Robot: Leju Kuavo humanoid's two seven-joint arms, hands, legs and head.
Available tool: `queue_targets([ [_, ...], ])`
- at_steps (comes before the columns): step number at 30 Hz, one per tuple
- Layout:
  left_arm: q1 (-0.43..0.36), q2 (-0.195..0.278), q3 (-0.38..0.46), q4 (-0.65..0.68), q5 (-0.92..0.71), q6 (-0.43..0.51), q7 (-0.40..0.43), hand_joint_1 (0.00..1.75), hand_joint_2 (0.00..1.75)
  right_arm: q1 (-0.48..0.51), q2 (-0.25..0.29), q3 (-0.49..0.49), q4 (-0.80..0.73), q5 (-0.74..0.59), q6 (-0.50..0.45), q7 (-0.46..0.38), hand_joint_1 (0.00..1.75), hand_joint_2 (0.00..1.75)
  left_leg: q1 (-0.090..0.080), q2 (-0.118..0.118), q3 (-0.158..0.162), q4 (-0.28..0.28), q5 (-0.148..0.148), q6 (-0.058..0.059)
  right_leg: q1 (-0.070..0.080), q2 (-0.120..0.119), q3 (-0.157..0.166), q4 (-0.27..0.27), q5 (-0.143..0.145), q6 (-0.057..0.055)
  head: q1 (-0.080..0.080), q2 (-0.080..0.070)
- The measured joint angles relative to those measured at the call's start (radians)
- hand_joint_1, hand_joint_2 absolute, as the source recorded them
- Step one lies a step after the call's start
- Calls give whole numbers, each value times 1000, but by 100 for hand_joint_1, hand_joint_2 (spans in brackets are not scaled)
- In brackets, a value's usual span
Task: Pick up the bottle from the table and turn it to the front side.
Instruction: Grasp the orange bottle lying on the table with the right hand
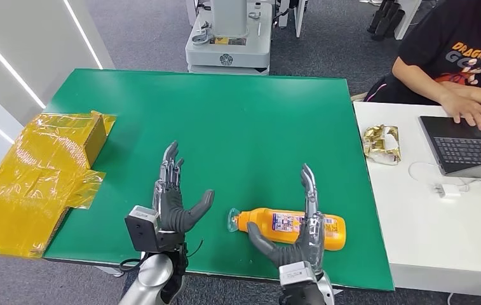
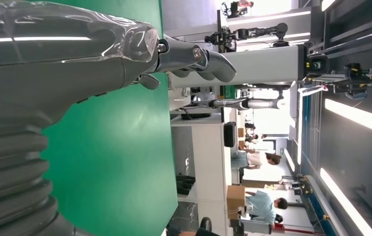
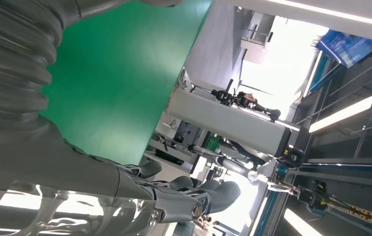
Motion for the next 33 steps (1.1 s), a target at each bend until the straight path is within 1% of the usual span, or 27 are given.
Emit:
queue_targets([
  [2, 0, 0, 0, 0, -5, -3, 3, 0, 175, 2, 0, -5, -6, 57, 18, 47, 0, 175, 0, 0, 0, 0, 0, 0, 0, 0, 0, 0, 0, 0, 0, 0],
  [4, 0, -1, 1, 0, -9, -8, 6, 0, 175, 7, -5, -14, -19, 187, 74, 147, 0, 175, 0, 0, 0, 0, 0, 0, 0, 0, 0, 0, 0, 0, 0, 0],
  [7, 0, 1, 7, 0, -10, -15, 6, 0, 175, 26, -33, -41, -55, 451, 229, 330, 0, 175, 0, -1, 0, 0, 0, 0, 0, -1, 0, 0, 0, 0, 0, 0],
  [8, 0, 2, 11, 0, -10, -18, 6, 0, 175, 36, -49, -56, -71, 514, 276, 369, 0, 175, 0, -1, 0, 0, 0, 0, 0, -1, 0, 0, 0, 0, 0, 0],
  [9, 0, 3, 15, 0, -10, -20, 6, 0, 175, 47, -65, -71, -86, 552, 308, 390, 0, 175, 0, -1, 0, 0, 0, 1, 0, -2, 0, 0, 0, 0, 0, 0],
  [12, 0, 4, 24, 0, -10, -26, 7, 0, 175, 73, -99, -109, -121, 587, 343, 404, 0, 175, -1, -1, -1, 0, -1, 1, 0, -2, 0, 0, 0, 0, 0, 0],
  [16, 0, 5, 25, 0, -10, -29, 7, 0, 175, 87, -117, -128, -144, 598, 354, 406, 0, 175, -1, -1, -1, 0, -1, 1, 0, -2, 0, -1, 0, 0, 0, 0],
  [18, 0, 5, 25, 0, -10, -30, 7, 0, 175, 90, -129, -132, -152, 619, 370, 422, 0, 175, -1, -1, -1, 0, -1, 1, 0, -2, 0, -1, 0, 0, 0, 0],
  [25, 0, 15, 27, -1, -4, -41, 7, 0, 175, 100, -223, -144, -169, 698, 442, 501, 0, 175, -1, -1, -1, 0, -1, 1, 0, -2, 0, -1, 0, 1, 0, 0],
  [29, 3, 19, 29, -9, -2, -47, 7, 0, 175, 88, -272, -151, -167, 698, 487, 511, 0, 175, -1, -1, -1, 1, -1, 2, 0, -2, 0, -1, 0, 1, 0, 0],
  [33, 5, 22, 35, -15, -2, -52, 7, 0, 175, 68, -305, -157, -155, 689, 502, 508, 0, 175, -1, -1, -1, 1, -1, 2, 0, -2, 0, -1, 0, 1, 0, 0],
])
